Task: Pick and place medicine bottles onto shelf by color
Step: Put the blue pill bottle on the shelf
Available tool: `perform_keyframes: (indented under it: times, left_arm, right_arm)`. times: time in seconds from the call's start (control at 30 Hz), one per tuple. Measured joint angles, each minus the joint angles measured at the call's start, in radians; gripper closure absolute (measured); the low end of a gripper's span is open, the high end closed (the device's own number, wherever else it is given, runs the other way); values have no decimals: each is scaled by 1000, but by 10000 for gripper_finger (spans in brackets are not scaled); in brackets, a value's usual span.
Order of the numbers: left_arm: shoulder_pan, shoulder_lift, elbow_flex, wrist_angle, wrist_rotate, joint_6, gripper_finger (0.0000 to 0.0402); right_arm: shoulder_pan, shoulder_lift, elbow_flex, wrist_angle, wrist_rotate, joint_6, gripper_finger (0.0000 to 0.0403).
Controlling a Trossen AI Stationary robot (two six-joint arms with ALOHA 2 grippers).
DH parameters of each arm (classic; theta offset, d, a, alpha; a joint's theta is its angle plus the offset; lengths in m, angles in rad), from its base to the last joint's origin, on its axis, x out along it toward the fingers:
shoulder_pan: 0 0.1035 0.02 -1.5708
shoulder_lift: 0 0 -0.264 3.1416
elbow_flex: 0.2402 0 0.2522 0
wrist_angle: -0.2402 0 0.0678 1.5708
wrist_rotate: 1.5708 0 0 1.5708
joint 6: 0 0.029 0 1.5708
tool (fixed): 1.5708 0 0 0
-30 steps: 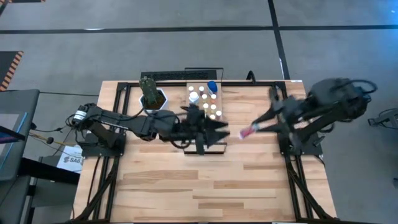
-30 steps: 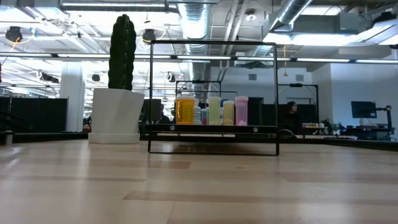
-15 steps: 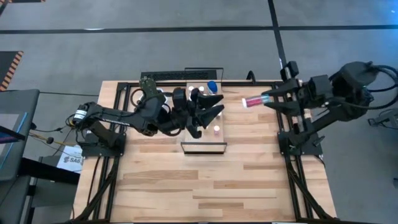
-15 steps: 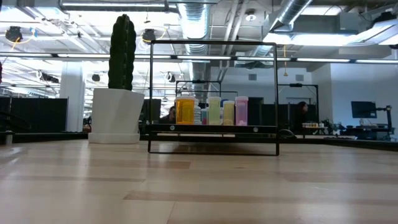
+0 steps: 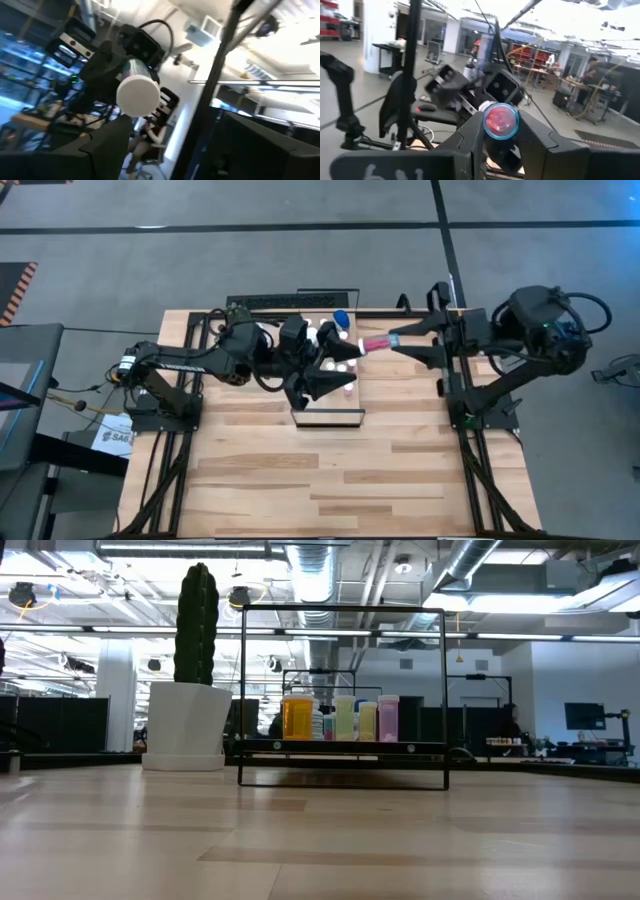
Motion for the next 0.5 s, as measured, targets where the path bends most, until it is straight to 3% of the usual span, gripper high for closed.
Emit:
perform_keyframes:
  times: [0.23,0.5]
  left_arm:
    - [12,-2,38,-59,-126,4,88]
    - [18,-2,38,-53,-112,2,90]
  right_arm:
    - [6,0,-1,-9,4,6,288]
    - [7,28,-1,-8,6,14,288]
